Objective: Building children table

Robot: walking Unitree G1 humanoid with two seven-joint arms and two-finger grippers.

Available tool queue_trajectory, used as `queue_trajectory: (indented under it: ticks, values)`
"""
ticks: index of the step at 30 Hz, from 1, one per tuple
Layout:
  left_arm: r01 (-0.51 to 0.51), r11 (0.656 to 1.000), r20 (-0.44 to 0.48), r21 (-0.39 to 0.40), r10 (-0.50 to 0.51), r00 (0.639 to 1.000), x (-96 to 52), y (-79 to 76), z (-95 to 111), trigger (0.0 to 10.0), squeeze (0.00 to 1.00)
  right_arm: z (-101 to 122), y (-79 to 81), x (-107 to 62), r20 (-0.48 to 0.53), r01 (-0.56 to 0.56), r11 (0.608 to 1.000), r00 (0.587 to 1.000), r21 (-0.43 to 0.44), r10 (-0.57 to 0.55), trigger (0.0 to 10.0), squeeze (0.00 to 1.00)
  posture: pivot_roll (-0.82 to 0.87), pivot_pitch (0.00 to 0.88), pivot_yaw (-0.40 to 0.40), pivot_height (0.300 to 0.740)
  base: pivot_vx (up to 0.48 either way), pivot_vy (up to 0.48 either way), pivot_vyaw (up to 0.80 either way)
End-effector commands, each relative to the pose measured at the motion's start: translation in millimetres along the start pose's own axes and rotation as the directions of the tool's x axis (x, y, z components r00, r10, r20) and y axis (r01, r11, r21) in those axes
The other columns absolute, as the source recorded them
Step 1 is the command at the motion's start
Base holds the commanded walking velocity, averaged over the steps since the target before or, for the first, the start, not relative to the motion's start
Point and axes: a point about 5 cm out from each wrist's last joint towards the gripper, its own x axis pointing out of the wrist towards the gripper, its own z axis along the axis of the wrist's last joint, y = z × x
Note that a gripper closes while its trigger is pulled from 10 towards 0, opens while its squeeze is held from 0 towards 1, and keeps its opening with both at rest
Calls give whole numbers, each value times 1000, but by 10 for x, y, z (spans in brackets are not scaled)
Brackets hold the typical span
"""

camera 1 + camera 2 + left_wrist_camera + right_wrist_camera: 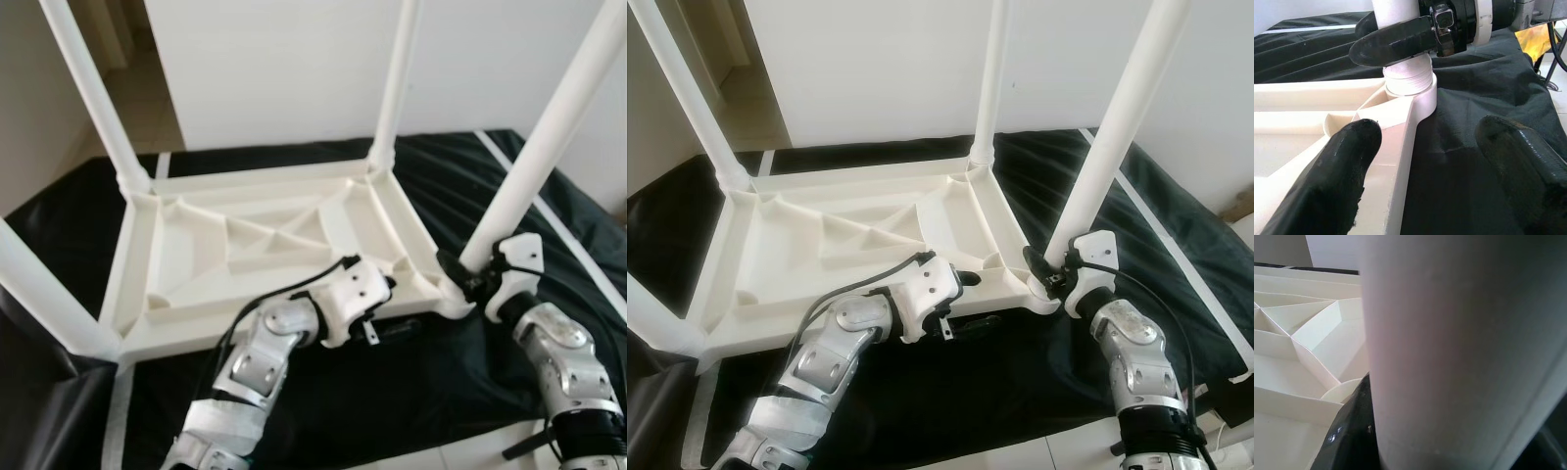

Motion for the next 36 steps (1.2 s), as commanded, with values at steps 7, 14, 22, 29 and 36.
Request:
queue_trajectory:
  ticks: [7,14,22,29,36]
  values:
    - [-78,997,-11,-1,78,997,16,54,-22,10000,0,-72,74,1,-21,18,995,1000,95,-16,10000,0,-64,0,-29,740,0,0,0]
    - [-110,994,-13,-7,110,994,22,89,-46,10000,0,-81,132,40,-44,87,993,996,75,-83,10000,0,-72,0,-27,740,0,0,0]
    - [-280,960,-71,-14,279,958,7,324,-95,10000,0,-42,317,95,-42,244,963,970,115,-241,10000,0,-72,0,-24,740,0,0,0]
    - [-286,958,-70,-28,283,957,0,355,-101,10000,0,-105,414,100,-94,383,913,923,142,-373,10000,0,-74,0,-21,740,0,0,0]
    - [-231,970,-22,-73,230,973,13,323,-20,10000,0,-120,581,95,-138,580,789,815,203,-563,10000,0,-73,0,-20,740,0,0,0]
